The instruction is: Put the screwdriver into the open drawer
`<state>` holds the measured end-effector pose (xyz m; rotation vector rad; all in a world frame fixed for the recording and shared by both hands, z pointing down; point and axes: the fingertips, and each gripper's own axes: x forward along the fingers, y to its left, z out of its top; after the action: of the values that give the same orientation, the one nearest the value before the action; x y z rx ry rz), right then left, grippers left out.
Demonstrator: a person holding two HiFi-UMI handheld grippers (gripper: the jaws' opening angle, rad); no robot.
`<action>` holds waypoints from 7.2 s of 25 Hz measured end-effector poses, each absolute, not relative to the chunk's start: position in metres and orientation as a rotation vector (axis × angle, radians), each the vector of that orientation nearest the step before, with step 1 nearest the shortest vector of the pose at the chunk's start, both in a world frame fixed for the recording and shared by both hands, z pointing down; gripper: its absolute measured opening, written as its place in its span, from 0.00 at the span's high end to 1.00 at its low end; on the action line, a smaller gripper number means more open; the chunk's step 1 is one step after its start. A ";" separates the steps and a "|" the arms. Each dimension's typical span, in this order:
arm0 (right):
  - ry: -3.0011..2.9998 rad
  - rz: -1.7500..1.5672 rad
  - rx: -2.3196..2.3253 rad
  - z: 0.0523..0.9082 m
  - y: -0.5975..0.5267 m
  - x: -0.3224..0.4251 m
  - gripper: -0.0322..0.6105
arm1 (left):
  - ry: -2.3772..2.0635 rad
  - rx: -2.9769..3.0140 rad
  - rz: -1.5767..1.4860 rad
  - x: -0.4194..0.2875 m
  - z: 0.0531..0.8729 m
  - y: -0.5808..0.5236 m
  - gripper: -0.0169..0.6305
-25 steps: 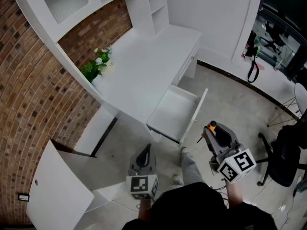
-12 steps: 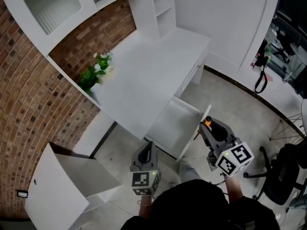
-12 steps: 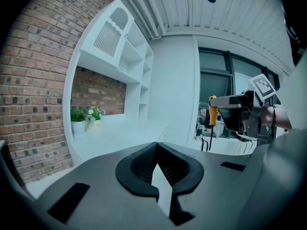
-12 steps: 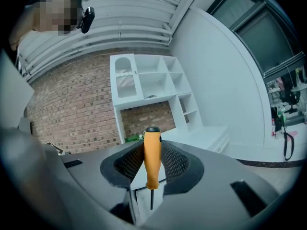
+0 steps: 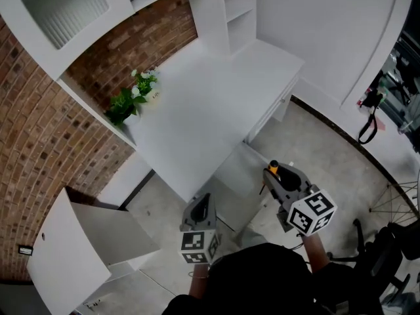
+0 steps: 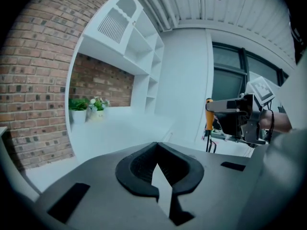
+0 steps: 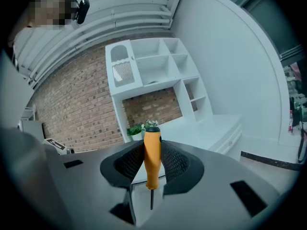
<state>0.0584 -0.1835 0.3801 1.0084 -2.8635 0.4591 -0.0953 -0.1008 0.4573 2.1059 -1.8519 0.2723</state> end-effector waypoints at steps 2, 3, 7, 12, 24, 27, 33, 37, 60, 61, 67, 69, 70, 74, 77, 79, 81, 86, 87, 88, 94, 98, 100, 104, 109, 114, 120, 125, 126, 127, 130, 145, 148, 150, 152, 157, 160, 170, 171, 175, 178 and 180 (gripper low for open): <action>-2.853 0.475 0.967 0.392 -0.195 0.054 0.77 | -1.846 2.090 0.283 -0.092 0.466 -0.110 0.96; -2.846 0.485 0.949 0.398 -0.201 0.051 0.77 | -1.840 2.088 0.292 -0.091 0.470 -0.115 0.96; -2.797 0.538 0.868 0.432 -0.220 0.035 0.77 | -1.790 2.054 0.338 -0.085 0.492 -0.128 0.96; -2.718 0.588 0.773 0.477 -0.234 0.014 0.77 | -1.705 2.023 0.411 -0.081 0.525 -0.140 0.96; -2.463 0.709 0.673 0.595 -0.264 -0.031 0.77 | -1.498 1.929 0.469 -0.075 0.618 -0.165 0.96; -2.396 0.725 0.651 0.619 -0.269 -0.037 0.77 | -1.452 1.919 0.481 -0.073 0.632 -0.173 0.96; -2.282 0.817 0.664 0.660 -0.283 -0.045 0.77 | -1.393 1.881 0.495 -0.070 0.656 -0.186 0.96; -2.213 0.841 0.668 0.684 -0.287 -0.045 0.77 | -1.355 1.872 0.520 -0.066 0.670 -0.194 0.96; -1.924 0.990 0.794 0.780 -0.289 -0.025 0.77 | -1.278 1.783 0.593 -0.054 0.719 -0.190 0.96; -1.919 0.989 0.796 0.782 -0.288 -0.025 0.77 | -1.278 1.779 0.592 -0.054 0.720 -0.189 0.96; -1.882 0.992 0.813 0.796 -0.285 -0.021 0.77 | -1.279 1.763 0.588 -0.055 0.725 -0.186 0.96; -1.875 0.982 0.820 0.799 -0.284 -0.020 0.77 | -1.278 1.759 0.585 -0.056 0.726 -0.185 0.96; -1.872 0.972 0.824 0.801 -0.284 -0.019 0.77 | -1.278 1.757 0.585 -0.056 0.727 -0.184 0.96; -1.867 0.937 0.834 0.805 -0.285 -0.019 0.77 | -1.278 1.749 0.586 -0.057 0.729 -0.182 0.96; -1.859 0.930 0.840 0.806 -0.285 -0.019 0.77 | -1.282 1.744 0.582 -0.059 0.729 -0.182 0.96; -1.856 0.922 0.839 0.807 -0.284 -0.020 0.77 | -1.282 1.741 0.581 -0.059 0.729 -0.181 0.96; -1.851 0.900 0.838 0.807 -0.284 -0.020 0.77 | -1.282 1.739 0.579 -0.059 0.729 -0.181 0.96; -1.865 0.926 0.823 0.807 -0.275 -0.031 0.77 | -1.284 1.736 0.575 -0.061 0.729 -0.180 0.96; -1.861 0.942 0.818 0.807 -0.272 -0.033 0.77 | -1.284 1.734 0.574 -0.061 0.729 -0.179 0.96; -1.850 0.936 0.829 0.808 -0.273 -0.031 0.77 | -1.285 1.733 0.573 -0.061 0.729 -0.179 0.96; -1.840 0.885 0.900 0.804 -0.291 -0.021 0.69 | -1.283 1.741 0.570 -0.058 0.724 -0.178 0.96; -1.886 0.839 0.900 0.791 -0.295 -0.025 0.69 | -1.284 1.753 0.570 -0.057 0.718 -0.177 0.96; -1.906 0.839 0.893 0.784 -0.295 -0.027 0.69 | -1.293 1.761 0.565 -0.058 0.713 -0.177 0.96; -1.938 0.848 0.882 0.765 -0.291 -0.028 0.73 | -1.317 1.784 0.556 -0.060 0.698 -0.181 0.96; -2.000 0.829 0.863 0.736 -0.284 -0.029 0.87 | -1.342 1.828 0.544 -0.062 0.672 -0.185 0.96; -2.112 0.793 0.843 0.694 -0.276 -0.035 0.90 | -1.372 1.879 0.525 -0.065 0.641 -0.182 0.96; -2.262 0.789 0.847 0.634 -0.270 -0.037 0.91 | -1.450 1.958 0.449 -0.076 0.597 -0.180 0.96; -2.391 0.782 0.842 0.584 -0.264 -0.032 0.92 | -1.509 2.025 0.455 -0.086 0.555 -0.177 0.96; -2.415 0.774 0.844 0.573 -0.262 -0.030 0.92 | -1.517 2.039 0.450 -0.087 0.548 -0.176 0.96; -2.440 0.764 0.847 0.562 -0.260 -0.029 0.92 | -1.529 2.055 0.437 -0.089 0.539 -0.175 0.96; -2.523 0.725 0.851 0.528 -0.253 -0.024 0.92 | -1.571 2.101 0.373 -0.092 0.514 -0.175 0.96; -2.825 0.520 0.880 0.415 -0.227 0.005 0.93 | -1.805 2.274 0.149 -0.112 0.417 -0.164 0.96; -2.875 0.490 0.902 0.394 -0.226 0.011 0.93 | -1.840 2.275 0.125 -0.115 0.404 -0.160 0.96; -2.901 0.459 0.917 0.381 -0.226 0.014 0.93 | -1.865 2.282 0.104 -0.118 0.394 -0.158 0.96; -2.926 0.438 0.941 0.369 -0.226 0.018 0.93 | -1.896 2.289 0.077 -0.121 0.385 -0.155 0.96; -2.964 0.397 1.014 0.349 -0.228 0.033 0.93 | -1.970 2.282 0.025 -0.131 0.370 -0.144 0.96; -2.981 0.384 1.051 0.339 -0.229 0.041 0.93 | -2.025 2.244 -0.009 -0.138 0.360 -0.140 0.96; -2.999 0.321 1.100 0.329 -0.227 0.057 0.93 | -2.134 2.205 -0.021 -0.154 0.349 -0.130 0.96; -2.998 0.316 1.102 0.329 -0.227 0.058 0.93 | -2.135 2.201 -0.018 -0.153 0.349 -0.130 0.96; -3.001 0.313 1.111 0.330 -0.228 0.062 0.93 | -2.130 2.189 0.002 -0.150 0.349 -0.129 0.96; -3.001 0.313 1.113 0.330 -0.228 0.064 0.93 | -2.140 2.201 0.025 -0.150 0.351 -0.128 0.96; -3.000 0.312 1.113 0.331 -0.229 0.065 0.93 | -2.144 2.206 0.040 -0.149 0.351 -0.128 0.96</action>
<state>0.0653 -0.2287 0.3310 1.1130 -3.0003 0.3123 -0.1488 -0.1285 0.3508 2.2058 -2.1436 0.0399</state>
